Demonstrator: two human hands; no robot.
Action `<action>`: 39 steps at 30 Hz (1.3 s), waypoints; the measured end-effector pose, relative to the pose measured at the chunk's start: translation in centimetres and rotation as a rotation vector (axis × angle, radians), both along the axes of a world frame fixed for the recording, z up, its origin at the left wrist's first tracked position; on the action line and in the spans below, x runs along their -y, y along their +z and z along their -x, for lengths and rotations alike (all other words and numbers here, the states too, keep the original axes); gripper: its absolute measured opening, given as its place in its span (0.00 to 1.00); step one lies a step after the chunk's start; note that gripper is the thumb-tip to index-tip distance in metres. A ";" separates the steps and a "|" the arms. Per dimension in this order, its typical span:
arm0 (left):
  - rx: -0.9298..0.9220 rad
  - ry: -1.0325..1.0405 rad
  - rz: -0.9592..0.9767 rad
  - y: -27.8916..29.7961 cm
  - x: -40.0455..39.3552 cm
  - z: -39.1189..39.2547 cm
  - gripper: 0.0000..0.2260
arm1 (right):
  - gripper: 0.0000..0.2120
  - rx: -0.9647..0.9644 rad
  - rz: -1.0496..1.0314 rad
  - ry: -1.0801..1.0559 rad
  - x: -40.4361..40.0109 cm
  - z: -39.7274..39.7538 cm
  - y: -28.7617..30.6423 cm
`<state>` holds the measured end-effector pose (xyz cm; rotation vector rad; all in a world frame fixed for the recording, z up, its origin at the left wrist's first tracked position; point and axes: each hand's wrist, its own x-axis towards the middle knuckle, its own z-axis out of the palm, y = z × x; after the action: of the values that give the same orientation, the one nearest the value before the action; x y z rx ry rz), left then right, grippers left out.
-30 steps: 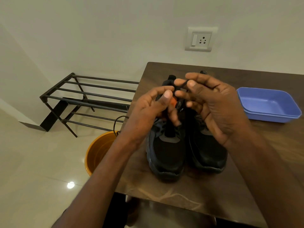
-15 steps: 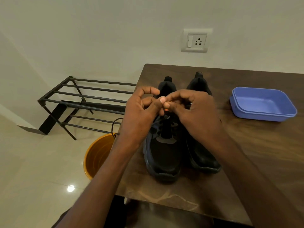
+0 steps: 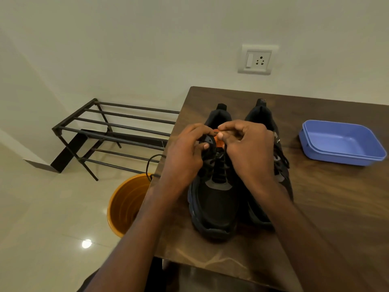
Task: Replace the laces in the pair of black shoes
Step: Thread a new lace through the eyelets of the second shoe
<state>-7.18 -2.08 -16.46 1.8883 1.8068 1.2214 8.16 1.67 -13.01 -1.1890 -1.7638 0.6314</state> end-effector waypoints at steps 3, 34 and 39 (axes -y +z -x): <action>0.081 0.041 -0.006 -0.7 -0.3 0.1 0.15 | 0.05 0.062 -0.056 0.011 0.0 0.4 -0.1; 0.260 0.069 -0.100 -0.7 0.5 0.2 0.06 | 0.12 0.005 0.144 0.148 -0.7 -0.1 -0.9; 0.584 0.042 -0.140 1.6 0.8 0.2 0.03 | 0.24 0.415 -0.020 0.188 -0.6 -1.3 -1.3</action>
<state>-7.41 -2.92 -14.90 1.3497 1.4748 1.7267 9.43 2.31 -14.28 -1.2106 -2.2446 0.4962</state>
